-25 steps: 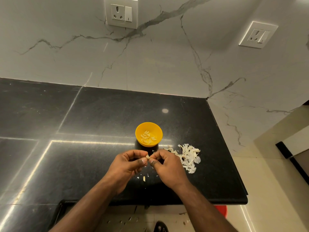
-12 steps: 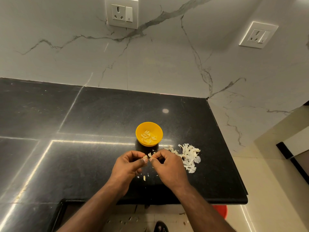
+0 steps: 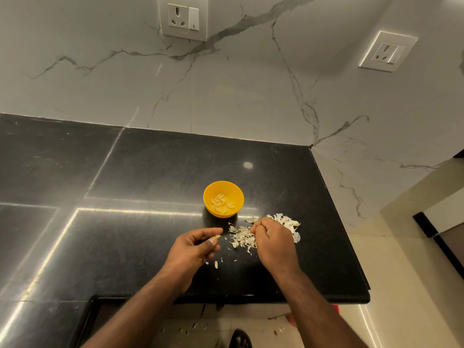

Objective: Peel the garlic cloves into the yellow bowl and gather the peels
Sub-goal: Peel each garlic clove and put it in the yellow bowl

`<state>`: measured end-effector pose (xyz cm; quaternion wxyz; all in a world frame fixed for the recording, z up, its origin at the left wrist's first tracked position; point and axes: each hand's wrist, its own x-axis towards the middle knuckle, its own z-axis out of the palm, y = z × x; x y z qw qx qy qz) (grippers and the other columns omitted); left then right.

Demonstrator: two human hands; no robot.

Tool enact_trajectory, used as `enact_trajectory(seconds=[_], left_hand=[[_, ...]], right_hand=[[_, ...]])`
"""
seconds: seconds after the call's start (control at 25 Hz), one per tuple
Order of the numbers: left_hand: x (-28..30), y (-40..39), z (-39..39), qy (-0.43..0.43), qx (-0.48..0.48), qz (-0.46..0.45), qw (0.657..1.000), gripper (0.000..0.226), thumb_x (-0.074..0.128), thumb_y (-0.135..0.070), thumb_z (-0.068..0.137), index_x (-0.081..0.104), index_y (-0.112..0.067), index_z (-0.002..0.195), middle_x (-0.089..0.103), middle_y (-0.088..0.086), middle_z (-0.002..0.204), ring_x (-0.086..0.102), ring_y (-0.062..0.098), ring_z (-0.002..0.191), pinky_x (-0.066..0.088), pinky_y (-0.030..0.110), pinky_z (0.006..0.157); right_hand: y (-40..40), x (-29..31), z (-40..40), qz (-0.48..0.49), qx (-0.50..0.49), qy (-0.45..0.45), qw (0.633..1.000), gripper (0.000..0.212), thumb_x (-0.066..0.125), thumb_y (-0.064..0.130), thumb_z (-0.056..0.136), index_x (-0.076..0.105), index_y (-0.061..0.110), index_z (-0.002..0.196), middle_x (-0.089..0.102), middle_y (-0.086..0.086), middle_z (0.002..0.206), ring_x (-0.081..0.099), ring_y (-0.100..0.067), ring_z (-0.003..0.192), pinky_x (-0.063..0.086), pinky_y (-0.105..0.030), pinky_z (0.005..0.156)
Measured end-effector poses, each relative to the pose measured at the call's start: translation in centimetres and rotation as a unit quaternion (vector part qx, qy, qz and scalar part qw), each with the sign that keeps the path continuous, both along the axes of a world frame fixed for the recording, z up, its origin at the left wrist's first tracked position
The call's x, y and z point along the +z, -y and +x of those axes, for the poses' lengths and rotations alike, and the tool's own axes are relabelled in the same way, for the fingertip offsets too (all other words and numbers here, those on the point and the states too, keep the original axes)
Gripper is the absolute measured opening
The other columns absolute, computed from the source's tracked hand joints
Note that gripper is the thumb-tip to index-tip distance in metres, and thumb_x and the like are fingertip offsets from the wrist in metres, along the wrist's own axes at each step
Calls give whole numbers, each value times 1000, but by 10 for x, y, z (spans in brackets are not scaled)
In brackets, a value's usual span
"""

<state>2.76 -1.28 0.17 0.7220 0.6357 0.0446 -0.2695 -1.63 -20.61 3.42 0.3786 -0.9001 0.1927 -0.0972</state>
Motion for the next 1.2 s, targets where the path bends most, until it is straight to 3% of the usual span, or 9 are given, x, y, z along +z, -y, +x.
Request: enact_trajectory(seconds=[0.12,0.2,0.28,0.48,0.6,0.76,1.0,1.08,1.2], left_hand=[[2,2,-1,5,4,1,1000,18,71,-2,89,71,-9,105,74,11,91,72,22,84,55,35,76],[2,3,0,15,-3,1,1000,18,74,-1,85,66,-5,101,74,13,88,73,26,84,54,40,78],[4,3,0,33,-23,12,999,19,76,-3,84,65,-2,98,75,14,85,73,29,83,54,42,78],[6,0,3,107,-41,99,988,9,73,-16,90,69,-9,94,77,8,80,73,19,74,57,32,68],[0,-9,11,145,-24,161,976,12,62,-19,99,73,-26,100,78,-5,89,72,8,87,56,30,81],[-5,-24,19,159,-7,237,958,15,65,-19,97,72,-31,103,72,-6,96,66,8,91,51,27,74],[-11,-36,15,137,-16,256,957,14,69,-21,94,69,-31,103,68,-9,99,65,9,93,50,28,71],[-11,-38,14,147,-35,269,951,14,71,-21,93,69,-33,100,71,-8,96,66,7,91,52,27,74],[-9,-38,14,160,-55,282,944,14,72,-21,91,70,-35,92,73,-11,92,67,3,89,51,23,76]], right_hand=[[-5,1,0,8,18,-9,1000,26,57,30,99,69,19,78,65,5,68,58,-8,64,48,-33,62],[-11,0,1,55,90,-51,993,16,60,26,98,76,27,104,74,13,96,65,-1,93,52,-24,84],[-20,-1,0,108,160,-68,979,27,61,18,98,72,29,120,70,16,116,60,5,111,47,-17,98],[-26,-3,5,126,109,-55,984,13,69,15,92,76,25,97,73,12,88,70,-3,77,58,-26,78],[-16,-6,11,138,51,-42,988,15,80,13,82,77,18,95,75,7,84,70,-5,77,58,-25,77],[-13,-1,23,125,19,-23,992,4,80,26,82,78,23,83,75,9,77,69,-5,75,58,-30,76],[-15,22,62,38,27,18,999,23,66,17,94,74,19,115,73,5,106,62,-7,84,53,-29,80],[-20,23,62,47,32,17,998,23,57,12,95,77,21,103,73,8,94,60,-10,74,48,-28,69],[-34,10,48,91,48,-19,994,25,52,15,91,70,21,74,70,5,70,66,-18,68,56,-42,66]])
